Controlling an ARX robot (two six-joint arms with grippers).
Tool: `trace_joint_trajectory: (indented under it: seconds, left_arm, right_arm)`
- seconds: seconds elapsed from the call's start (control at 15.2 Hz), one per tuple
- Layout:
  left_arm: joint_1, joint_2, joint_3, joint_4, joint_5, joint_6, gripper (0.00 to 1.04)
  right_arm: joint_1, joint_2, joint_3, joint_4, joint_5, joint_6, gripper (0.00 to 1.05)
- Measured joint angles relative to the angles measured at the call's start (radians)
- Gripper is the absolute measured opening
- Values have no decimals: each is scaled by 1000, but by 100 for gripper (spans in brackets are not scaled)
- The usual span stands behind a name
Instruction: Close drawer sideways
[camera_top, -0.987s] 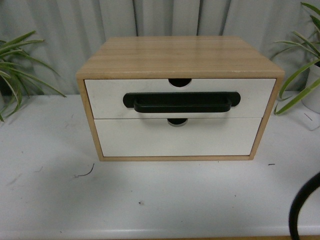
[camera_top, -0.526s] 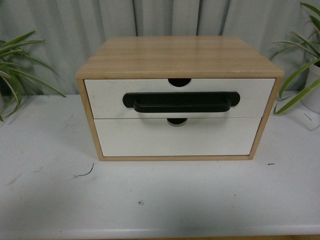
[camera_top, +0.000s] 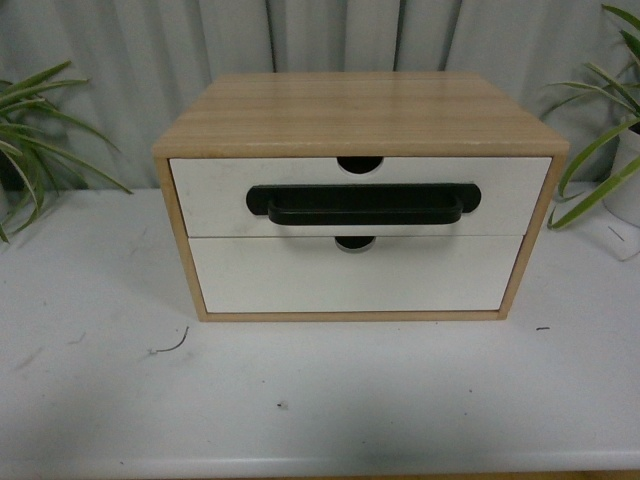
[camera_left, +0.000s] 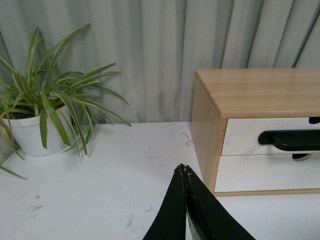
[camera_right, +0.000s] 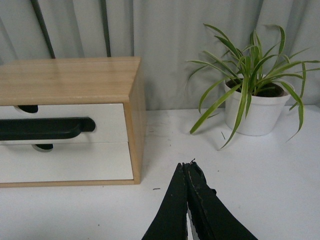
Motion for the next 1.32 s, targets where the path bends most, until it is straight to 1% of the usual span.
trace_joint_trajectory:
  seconds: [0.2,0.26,0.33,0.39,0.46,0.53,0.59,0.66,0.72,0.79,1.32]
  left_arm:
    - [0,-51,-47,-10,0,5,2]
    - [0,-70,-56,-25,0,5,2]
    - [0,-157,-64,-140,1,5,2]
    - [0,-217,-79,-143,0,5,2]
    - [0,-217,-78,-142,0,5,2]
    - [0,-217,-82,-145,0,5,2]
    - [0,-224,-87,-138,0,5,2]
    - [0,-251,-118,-138,2,7,2]
    - [0,-245,-117,-151,-2,8,2]
    - [0,-251,-117,-130,0,8,2]
    - [0,-251,-117,-140,0,8,2]
  right_arm:
    - [0,-68,-12,-37,0,0,2]
    - [0,-87,-39,-13,0,0,2]
    - [0,-112,-41,-41,1,0,2]
    - [0,-131,-41,-58,1,0,2]
    - [0,-146,-41,-71,0,0,2]
    - [0,-192,-40,-140,1,0,2]
    - [0,-284,-40,-262,1,-2,2]
    - [0,-320,-37,-235,0,-2,2]
    - [0,-319,-40,-264,1,-2,2]
    - [0,-319,-40,-257,1,-3,2]
    - [0,-319,-40,-255,1,-3,2]
